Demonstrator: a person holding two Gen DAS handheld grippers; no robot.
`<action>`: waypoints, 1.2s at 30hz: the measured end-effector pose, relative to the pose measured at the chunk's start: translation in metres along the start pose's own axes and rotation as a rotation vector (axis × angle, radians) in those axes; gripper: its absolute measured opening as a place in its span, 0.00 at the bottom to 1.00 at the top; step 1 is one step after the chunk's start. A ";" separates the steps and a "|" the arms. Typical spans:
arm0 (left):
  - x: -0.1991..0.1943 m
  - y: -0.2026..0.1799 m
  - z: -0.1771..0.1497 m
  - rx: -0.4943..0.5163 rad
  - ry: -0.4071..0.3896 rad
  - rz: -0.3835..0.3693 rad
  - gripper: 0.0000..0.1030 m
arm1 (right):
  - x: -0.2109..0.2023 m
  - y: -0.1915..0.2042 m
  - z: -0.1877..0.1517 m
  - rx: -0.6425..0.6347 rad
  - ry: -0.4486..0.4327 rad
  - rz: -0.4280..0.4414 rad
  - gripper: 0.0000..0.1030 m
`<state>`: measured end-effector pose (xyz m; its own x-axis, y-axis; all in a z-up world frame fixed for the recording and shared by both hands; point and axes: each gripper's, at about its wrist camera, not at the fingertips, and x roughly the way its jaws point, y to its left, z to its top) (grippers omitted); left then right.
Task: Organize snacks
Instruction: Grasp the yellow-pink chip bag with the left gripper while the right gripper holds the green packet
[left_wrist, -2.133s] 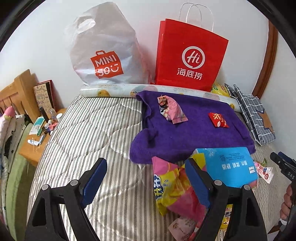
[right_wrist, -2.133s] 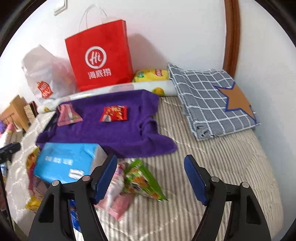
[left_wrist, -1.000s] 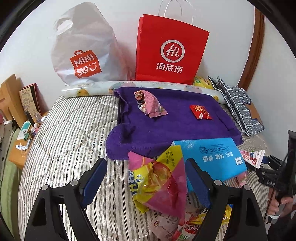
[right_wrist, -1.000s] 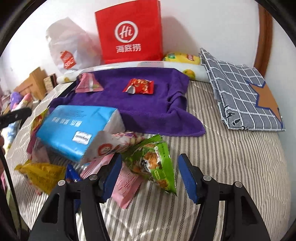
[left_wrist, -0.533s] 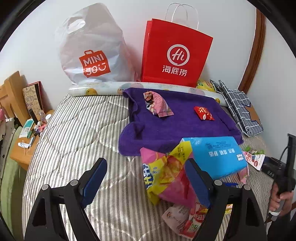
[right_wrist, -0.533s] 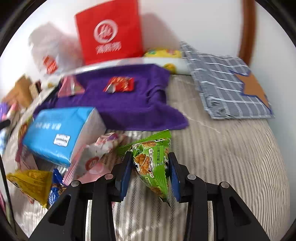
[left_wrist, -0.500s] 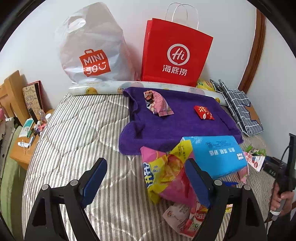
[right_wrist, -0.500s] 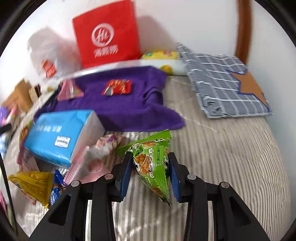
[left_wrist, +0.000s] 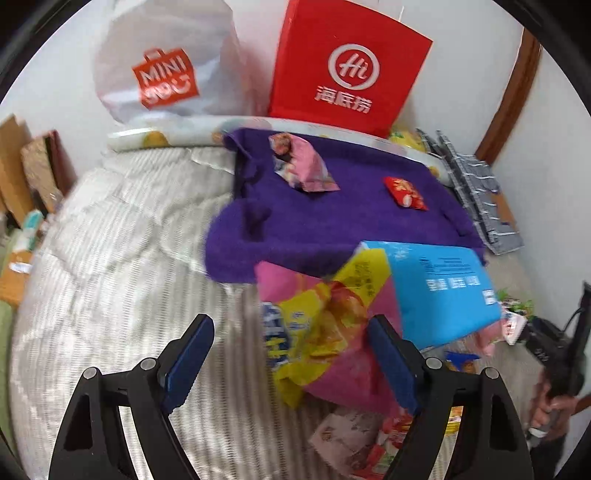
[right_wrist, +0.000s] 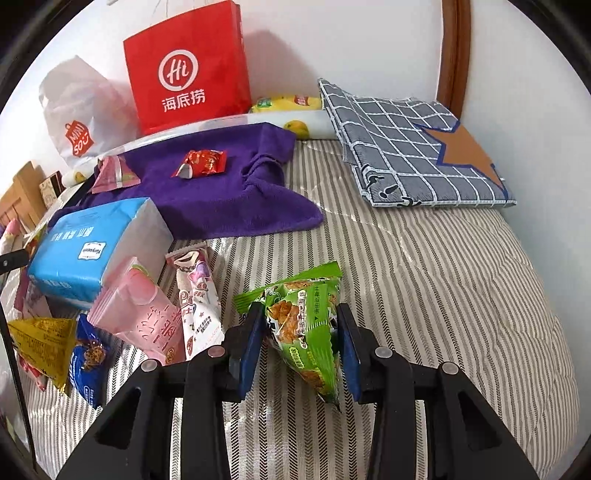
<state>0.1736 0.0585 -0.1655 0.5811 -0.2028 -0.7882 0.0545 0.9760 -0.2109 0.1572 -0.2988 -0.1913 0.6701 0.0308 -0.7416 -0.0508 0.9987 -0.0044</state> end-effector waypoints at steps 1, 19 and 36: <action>0.003 -0.002 0.000 0.006 0.011 0.000 0.81 | 0.001 0.000 0.000 -0.001 0.000 0.001 0.40; 0.005 0.003 -0.003 -0.029 0.009 -0.120 0.52 | -0.009 -0.007 -0.001 0.032 -0.032 0.020 0.37; -0.013 0.011 -0.010 -0.039 -0.019 -0.115 0.41 | -0.031 -0.011 0.004 0.049 -0.071 0.011 0.37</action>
<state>0.1583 0.0707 -0.1632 0.5879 -0.3117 -0.7465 0.0901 0.9423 -0.3225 0.1398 -0.3101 -0.1650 0.7203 0.0423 -0.6923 -0.0227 0.9990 0.0374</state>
